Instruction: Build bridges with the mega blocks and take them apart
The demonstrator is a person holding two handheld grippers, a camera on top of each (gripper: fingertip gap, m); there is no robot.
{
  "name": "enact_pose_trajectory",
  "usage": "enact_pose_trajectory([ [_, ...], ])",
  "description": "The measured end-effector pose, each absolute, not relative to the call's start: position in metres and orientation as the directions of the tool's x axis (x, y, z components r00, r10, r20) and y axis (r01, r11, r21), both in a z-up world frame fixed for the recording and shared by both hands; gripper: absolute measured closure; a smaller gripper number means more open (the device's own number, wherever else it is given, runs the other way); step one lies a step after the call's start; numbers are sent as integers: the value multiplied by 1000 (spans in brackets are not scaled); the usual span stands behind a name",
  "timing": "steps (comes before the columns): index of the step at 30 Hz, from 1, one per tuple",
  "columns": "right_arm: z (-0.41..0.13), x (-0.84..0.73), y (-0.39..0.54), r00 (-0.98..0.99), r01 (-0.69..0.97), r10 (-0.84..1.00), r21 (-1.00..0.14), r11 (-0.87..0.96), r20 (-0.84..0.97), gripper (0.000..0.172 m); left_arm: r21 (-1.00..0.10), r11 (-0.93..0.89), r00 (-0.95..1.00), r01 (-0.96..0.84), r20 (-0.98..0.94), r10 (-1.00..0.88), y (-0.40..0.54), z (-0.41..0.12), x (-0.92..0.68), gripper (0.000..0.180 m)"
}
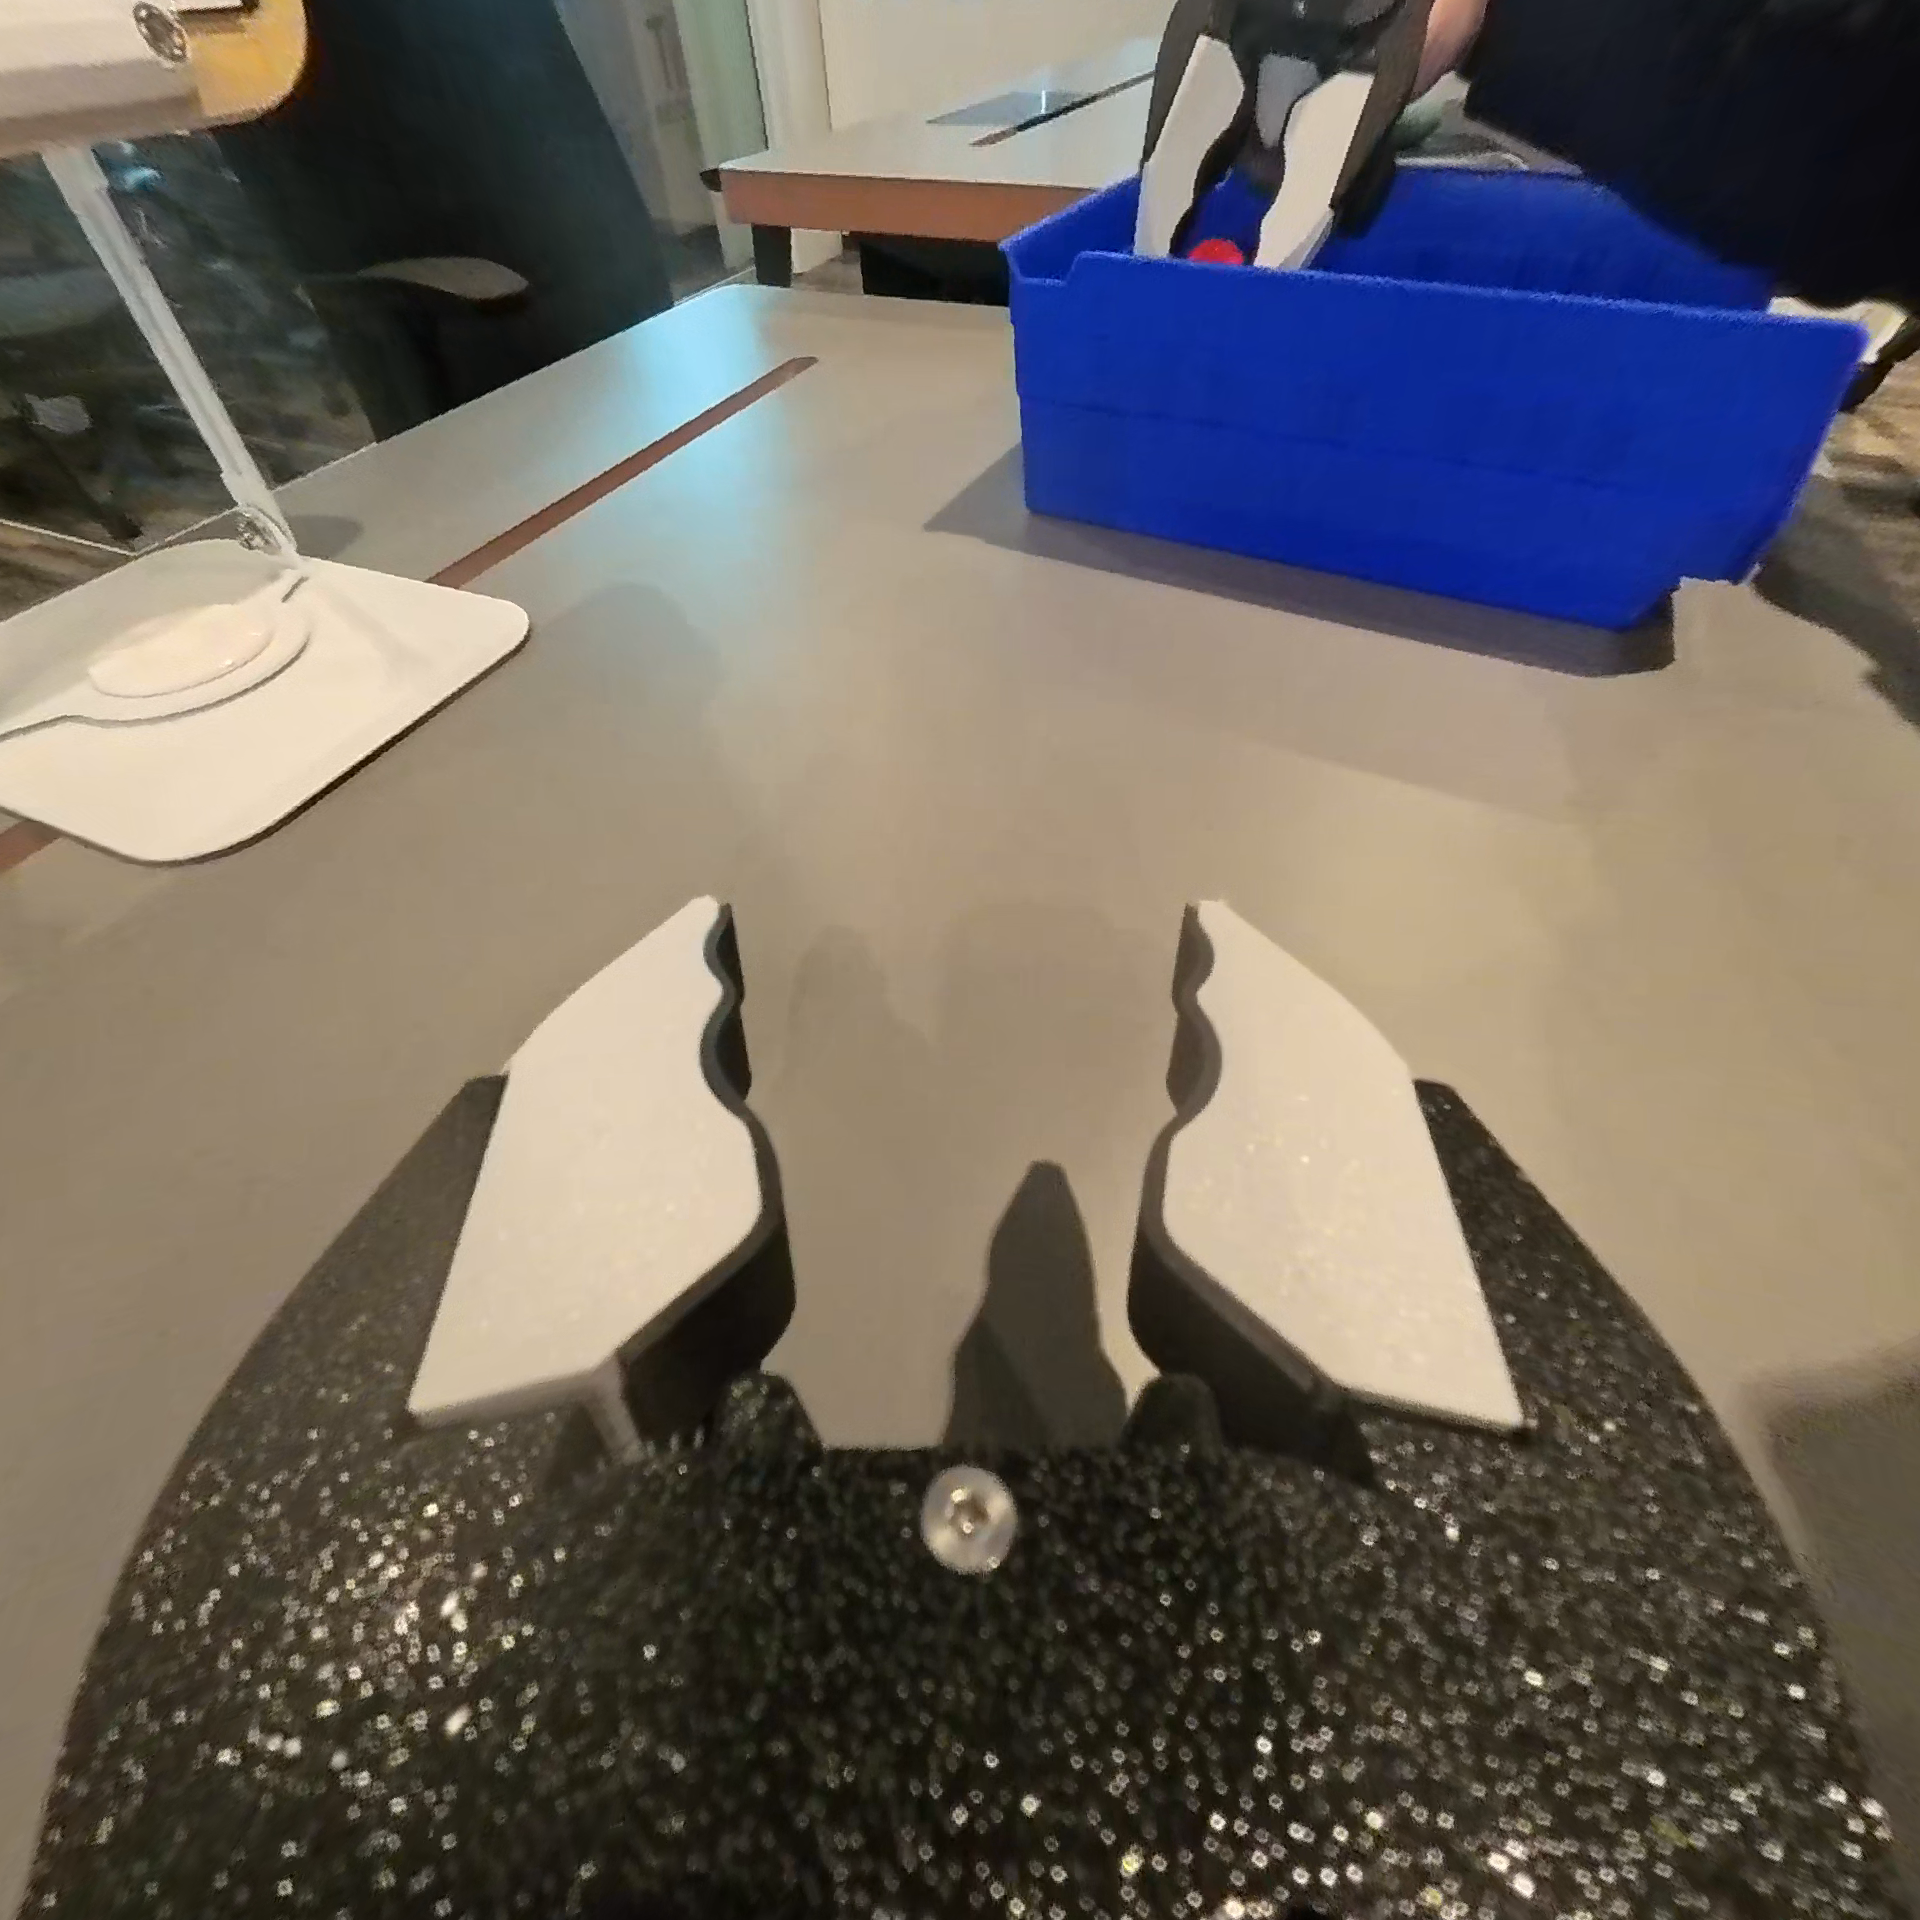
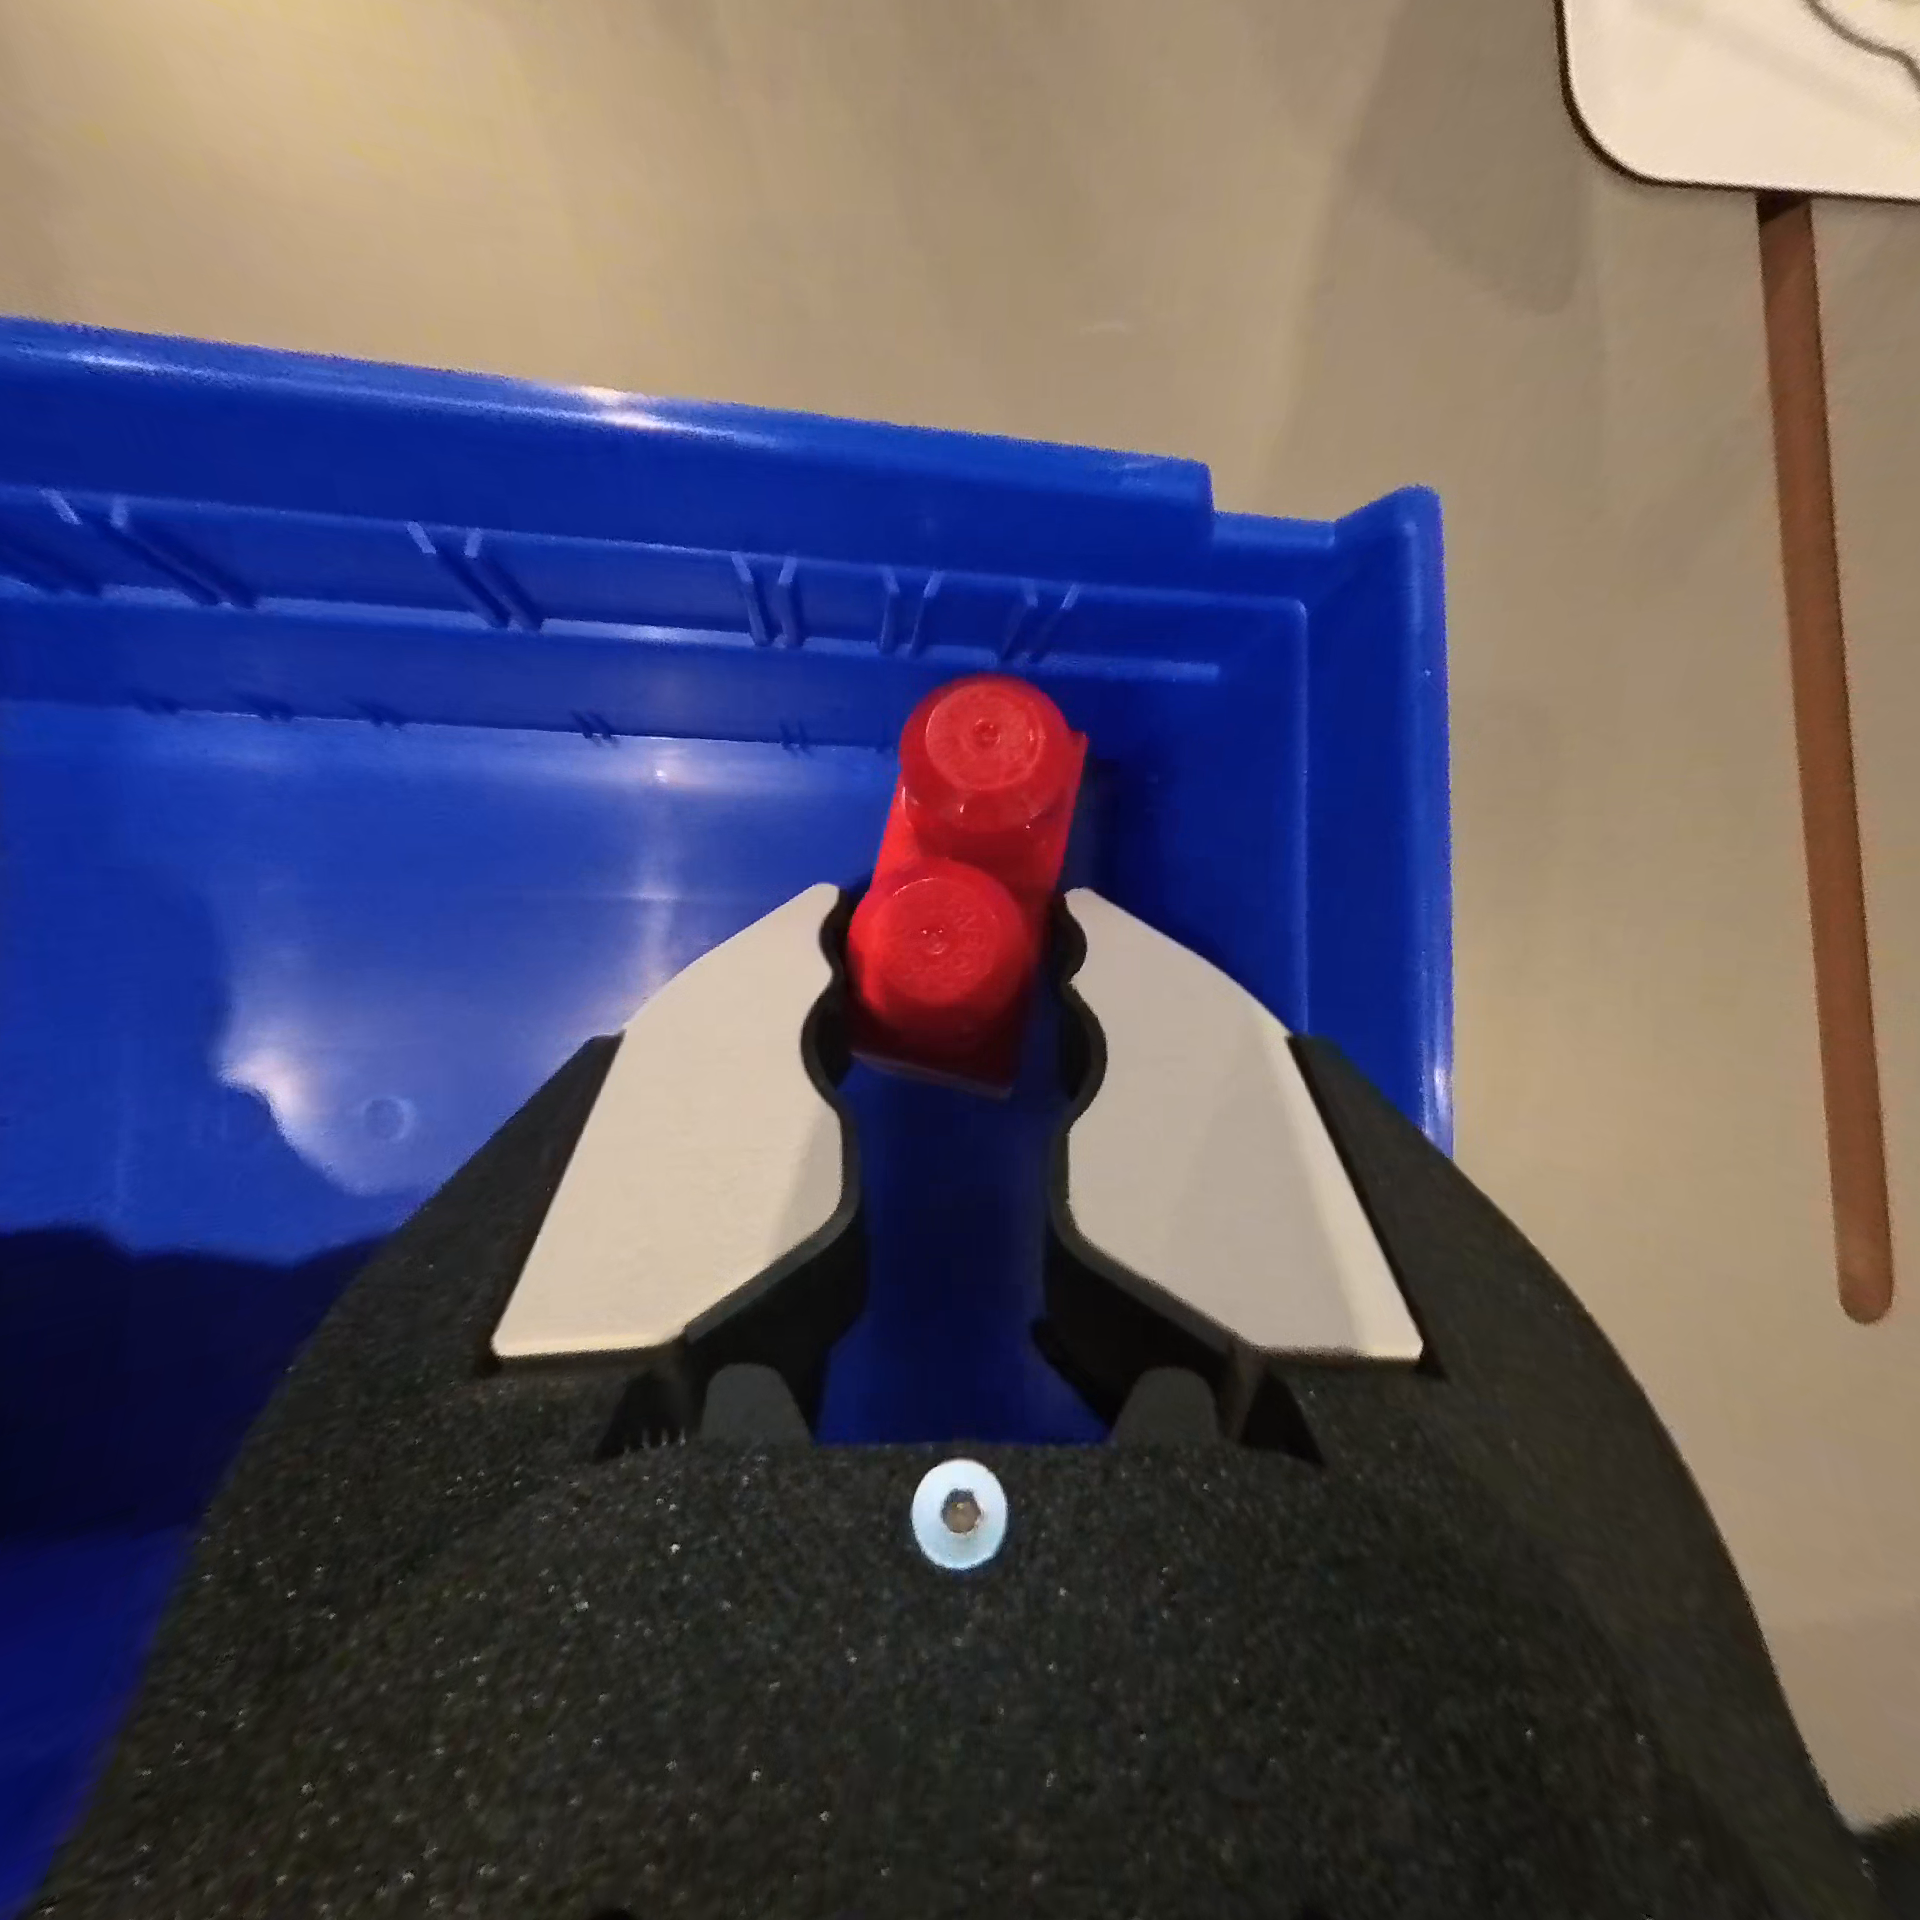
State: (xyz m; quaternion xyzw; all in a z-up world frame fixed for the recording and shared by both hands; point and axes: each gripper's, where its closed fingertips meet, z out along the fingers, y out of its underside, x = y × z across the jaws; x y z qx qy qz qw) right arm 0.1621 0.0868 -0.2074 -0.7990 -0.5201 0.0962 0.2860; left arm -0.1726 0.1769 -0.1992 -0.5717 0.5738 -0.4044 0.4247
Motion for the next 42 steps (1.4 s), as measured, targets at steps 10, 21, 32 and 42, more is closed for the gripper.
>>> enact_pose_trajectory([
  [10, -214, 159, 86, 431, 770, 897, -560, -307, 100, 132, -946, 23, -5, -323, -22, -1000, 172, -202, -170, 101],
  [21, -215, 163, 86, 448, 834, 891, -394, -386, 77, 136, -947, 24, -13, -320, -21, -1000, 170, -200, -171, 101],
  [32, -216, 167, 94, 344, 890, 932, -356, -286, 111, 138, -937, 25, -37, -349, -13, -999, 167, -208, -169, 102],
  [42, -216, 170, 96, 363, 888, 925, -343, -308, 110, 134, -936, 21, -47, -351, -5, -999, 165, -208, -169, 102],
])
